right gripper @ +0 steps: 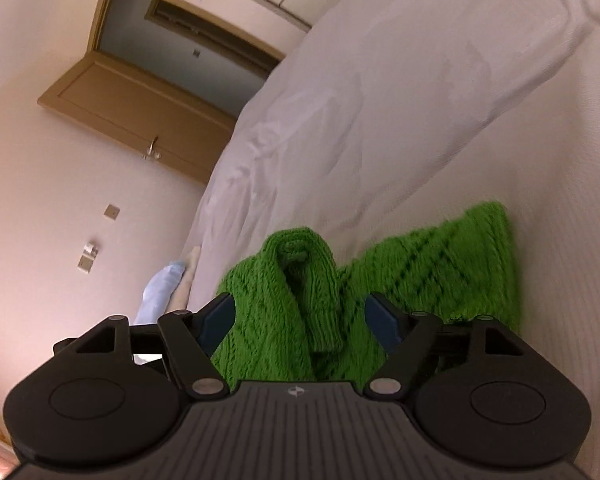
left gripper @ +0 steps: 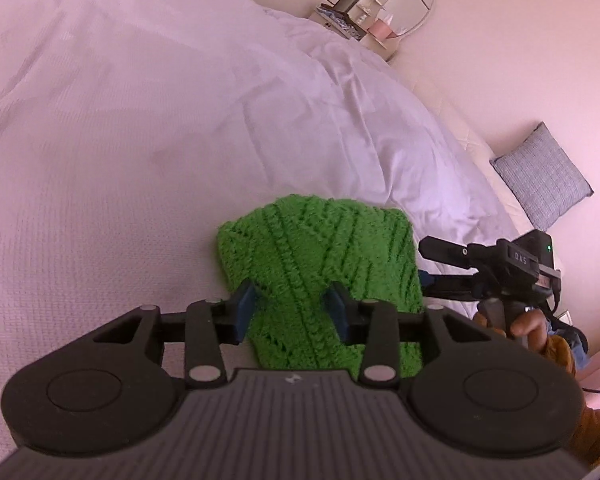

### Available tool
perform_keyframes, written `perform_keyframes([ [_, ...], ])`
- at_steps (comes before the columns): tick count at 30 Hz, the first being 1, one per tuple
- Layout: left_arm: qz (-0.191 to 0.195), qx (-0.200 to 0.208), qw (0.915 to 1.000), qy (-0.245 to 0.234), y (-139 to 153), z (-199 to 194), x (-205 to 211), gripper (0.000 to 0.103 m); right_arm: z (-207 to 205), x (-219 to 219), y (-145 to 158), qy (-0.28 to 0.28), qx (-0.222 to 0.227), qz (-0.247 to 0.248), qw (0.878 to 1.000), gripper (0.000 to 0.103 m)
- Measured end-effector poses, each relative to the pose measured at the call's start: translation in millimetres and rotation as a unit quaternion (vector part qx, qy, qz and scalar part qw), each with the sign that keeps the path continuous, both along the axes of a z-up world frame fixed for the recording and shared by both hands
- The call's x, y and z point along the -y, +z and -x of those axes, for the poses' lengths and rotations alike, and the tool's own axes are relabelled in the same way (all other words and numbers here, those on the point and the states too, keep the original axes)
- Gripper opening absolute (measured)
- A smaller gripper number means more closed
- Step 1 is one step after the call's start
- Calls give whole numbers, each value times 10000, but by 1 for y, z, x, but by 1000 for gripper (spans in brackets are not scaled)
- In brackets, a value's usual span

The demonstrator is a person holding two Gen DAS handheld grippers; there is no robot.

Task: Fold clothes
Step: 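Grasp the other side edge with the right gripper, fold it over, release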

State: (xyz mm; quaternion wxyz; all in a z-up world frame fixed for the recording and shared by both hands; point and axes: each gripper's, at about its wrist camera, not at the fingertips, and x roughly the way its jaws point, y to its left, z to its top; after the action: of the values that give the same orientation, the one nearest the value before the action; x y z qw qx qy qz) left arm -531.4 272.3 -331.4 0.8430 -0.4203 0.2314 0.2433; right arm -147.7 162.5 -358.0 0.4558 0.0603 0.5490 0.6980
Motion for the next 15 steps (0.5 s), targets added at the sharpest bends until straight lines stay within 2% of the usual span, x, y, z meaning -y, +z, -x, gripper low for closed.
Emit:
perform_keyframes([
  [3,22,-2,10000,7,1,7,4,39,3,-7,-2,282,-75,25,9996,72],
  [4,-8,-22,10000,-1,2,6,5,39,5,-9,-2,428,-131,1,9990,64],
  [7,-41,-90,10000,0,3,4,6,40,15,-17,1,559,232,165,9980,56],
  [9,-61,-137,9999,-2,3,1,6,41,18,-20,-1,641,129,150,9977,55],
  [10,-60,-162,9999,2,3,0,7,41,20,-20,-1,665,192,176,9974,45],
  [11,-69,-188,9998,6,5,-2,7,40,21,-20,-2,687,258,203,9971,25],
  [15,-247,-243,9994,-65,19,-10,12,35,27,-7,10,426,544,16,9976,20],
])
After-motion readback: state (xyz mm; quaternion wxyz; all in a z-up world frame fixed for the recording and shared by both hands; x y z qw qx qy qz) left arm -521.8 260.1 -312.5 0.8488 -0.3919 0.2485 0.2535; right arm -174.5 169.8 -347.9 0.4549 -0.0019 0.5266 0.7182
